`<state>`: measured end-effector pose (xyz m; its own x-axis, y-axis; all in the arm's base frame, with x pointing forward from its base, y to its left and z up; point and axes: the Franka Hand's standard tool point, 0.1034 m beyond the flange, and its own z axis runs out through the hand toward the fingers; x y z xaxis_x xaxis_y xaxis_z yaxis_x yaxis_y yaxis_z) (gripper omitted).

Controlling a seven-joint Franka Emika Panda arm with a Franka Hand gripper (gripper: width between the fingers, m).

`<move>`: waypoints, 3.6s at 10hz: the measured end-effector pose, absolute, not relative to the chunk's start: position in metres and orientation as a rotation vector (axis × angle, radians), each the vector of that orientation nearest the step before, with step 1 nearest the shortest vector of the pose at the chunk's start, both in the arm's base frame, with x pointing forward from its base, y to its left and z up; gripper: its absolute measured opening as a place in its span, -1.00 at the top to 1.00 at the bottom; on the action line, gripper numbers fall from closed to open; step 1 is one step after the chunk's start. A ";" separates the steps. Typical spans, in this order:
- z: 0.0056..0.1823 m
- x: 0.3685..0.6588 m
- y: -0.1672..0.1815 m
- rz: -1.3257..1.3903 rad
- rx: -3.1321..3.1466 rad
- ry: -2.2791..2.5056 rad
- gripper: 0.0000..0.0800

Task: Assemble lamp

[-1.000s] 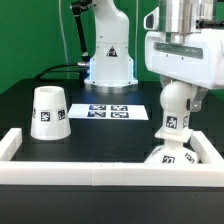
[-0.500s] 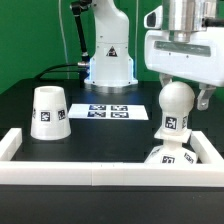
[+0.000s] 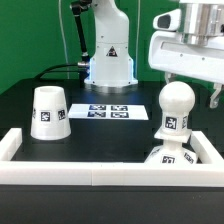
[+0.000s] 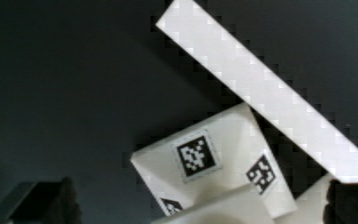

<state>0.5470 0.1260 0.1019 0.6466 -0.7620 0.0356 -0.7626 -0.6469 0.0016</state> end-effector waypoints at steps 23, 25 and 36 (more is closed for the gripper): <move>0.124 0.463 -0.113 0.161 3.135 -0.246 -0.75; 0.125 0.460 -0.124 0.154 3.133 -0.273 -0.75; 0.082 0.455 -0.105 0.148 3.088 -0.177 -0.75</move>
Offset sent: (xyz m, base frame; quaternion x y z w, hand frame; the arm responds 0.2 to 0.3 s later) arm 0.0000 0.0000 0.0000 0.0000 0.0000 0.0000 1.0000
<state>0.4547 -0.1053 0.0823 0.9890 -0.1115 0.0976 -0.1158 -0.9925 0.0390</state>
